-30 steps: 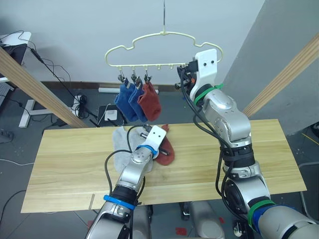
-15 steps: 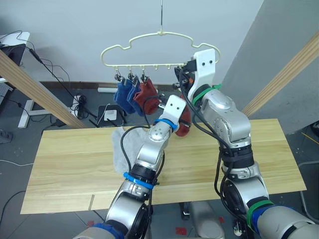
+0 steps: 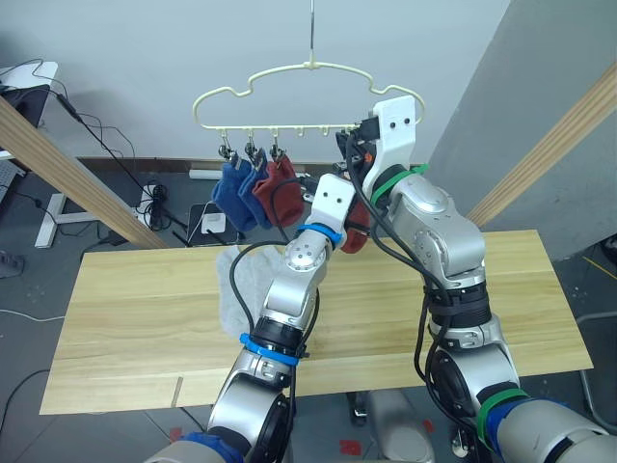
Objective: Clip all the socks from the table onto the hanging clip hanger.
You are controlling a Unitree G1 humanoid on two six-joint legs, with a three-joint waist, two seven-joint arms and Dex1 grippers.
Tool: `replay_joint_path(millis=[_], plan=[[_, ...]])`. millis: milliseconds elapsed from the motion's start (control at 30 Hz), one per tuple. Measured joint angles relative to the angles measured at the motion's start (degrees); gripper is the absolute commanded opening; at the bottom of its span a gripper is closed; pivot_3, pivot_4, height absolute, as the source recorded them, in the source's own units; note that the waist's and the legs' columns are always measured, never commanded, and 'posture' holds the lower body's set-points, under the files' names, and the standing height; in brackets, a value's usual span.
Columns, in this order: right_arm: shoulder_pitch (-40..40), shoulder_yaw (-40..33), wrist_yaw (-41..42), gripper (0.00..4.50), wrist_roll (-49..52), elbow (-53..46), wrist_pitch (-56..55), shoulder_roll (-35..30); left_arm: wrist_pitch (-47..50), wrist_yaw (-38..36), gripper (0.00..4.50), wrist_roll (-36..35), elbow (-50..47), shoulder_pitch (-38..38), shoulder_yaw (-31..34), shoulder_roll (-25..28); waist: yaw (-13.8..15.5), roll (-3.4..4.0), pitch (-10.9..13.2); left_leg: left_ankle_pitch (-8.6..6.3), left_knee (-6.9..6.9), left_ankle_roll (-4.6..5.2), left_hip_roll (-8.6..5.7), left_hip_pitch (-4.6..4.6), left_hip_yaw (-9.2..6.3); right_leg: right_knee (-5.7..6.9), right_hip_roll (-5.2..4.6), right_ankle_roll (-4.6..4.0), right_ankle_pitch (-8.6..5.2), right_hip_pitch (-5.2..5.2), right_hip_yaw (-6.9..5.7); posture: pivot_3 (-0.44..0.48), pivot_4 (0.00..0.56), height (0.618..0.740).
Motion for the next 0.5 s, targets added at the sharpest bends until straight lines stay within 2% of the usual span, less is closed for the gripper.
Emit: replay_joint_path(millis=[167, 500], plan=[[0.2, 0.1, 0.0, 0.0, 0.0, -0.3, 0.0, 0.1, 1.3, -1.3, 0.01, -2.1, -3.9, 1.9, 0.0, 0.0, 0.0, 0.0, 0.0, 0.0, 0.0, 0.0, 0.0, 0.0, 0.0, -0.01, 0.0, 0.0, 0.0, 0.0, 0.01, -0.181, 0.332, 0.74], [0.2, 0.6, 0.2, 0.0, -0.1, -0.2, 0.0, -0.1, 2.2, -1.4, 0.01, -2.5, -5.9, 3.0, 0.0, 0.6, 0.0, 0.0, 0.0, 0.0, 0.0, 0.0, -0.01, -0.01, 0.01, -0.01, 0.0, 0.0, 0.0, 0.0, 0.02, -0.178, 0.337, 0.74]])
